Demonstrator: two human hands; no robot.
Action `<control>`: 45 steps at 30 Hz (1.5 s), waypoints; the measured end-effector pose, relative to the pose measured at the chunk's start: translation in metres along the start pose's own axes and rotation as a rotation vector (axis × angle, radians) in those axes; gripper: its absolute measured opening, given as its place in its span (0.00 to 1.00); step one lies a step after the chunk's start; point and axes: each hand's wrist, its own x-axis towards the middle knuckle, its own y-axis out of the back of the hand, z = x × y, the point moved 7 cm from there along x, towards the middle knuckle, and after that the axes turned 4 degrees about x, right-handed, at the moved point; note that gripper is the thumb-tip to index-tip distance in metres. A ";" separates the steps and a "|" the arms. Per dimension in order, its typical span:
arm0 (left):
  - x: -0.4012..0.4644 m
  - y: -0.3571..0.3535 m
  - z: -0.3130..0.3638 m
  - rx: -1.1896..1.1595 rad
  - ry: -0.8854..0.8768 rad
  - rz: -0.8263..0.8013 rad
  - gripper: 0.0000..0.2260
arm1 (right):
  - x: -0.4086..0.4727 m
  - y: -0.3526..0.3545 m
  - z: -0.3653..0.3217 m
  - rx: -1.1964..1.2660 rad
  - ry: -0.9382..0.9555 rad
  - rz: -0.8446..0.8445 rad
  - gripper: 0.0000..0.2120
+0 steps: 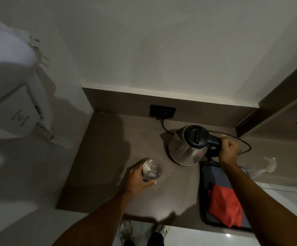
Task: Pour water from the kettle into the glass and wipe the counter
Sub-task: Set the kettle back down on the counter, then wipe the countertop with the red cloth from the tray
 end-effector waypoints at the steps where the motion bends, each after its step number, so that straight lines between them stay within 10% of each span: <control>1: -0.001 0.000 -0.001 -0.001 0.006 0.004 0.39 | 0.000 0.001 0.001 -0.020 0.005 0.011 0.19; 19: -0.002 0.008 0.014 0.020 -0.020 0.050 0.37 | -0.047 0.012 0.009 -0.118 -0.056 -0.010 0.29; 28: -0.001 0.010 0.012 -0.058 -0.011 0.079 0.33 | -0.148 0.061 0.083 -0.874 -0.119 -0.078 0.37; 36: 0.011 0.049 -0.018 -0.194 0.173 0.166 0.31 | -0.161 0.079 0.124 -1.036 -0.304 -0.207 0.48; 45: 0.030 0.113 -0.044 -0.113 0.225 0.356 0.29 | -0.157 0.068 0.123 -1.092 -0.203 -0.213 0.34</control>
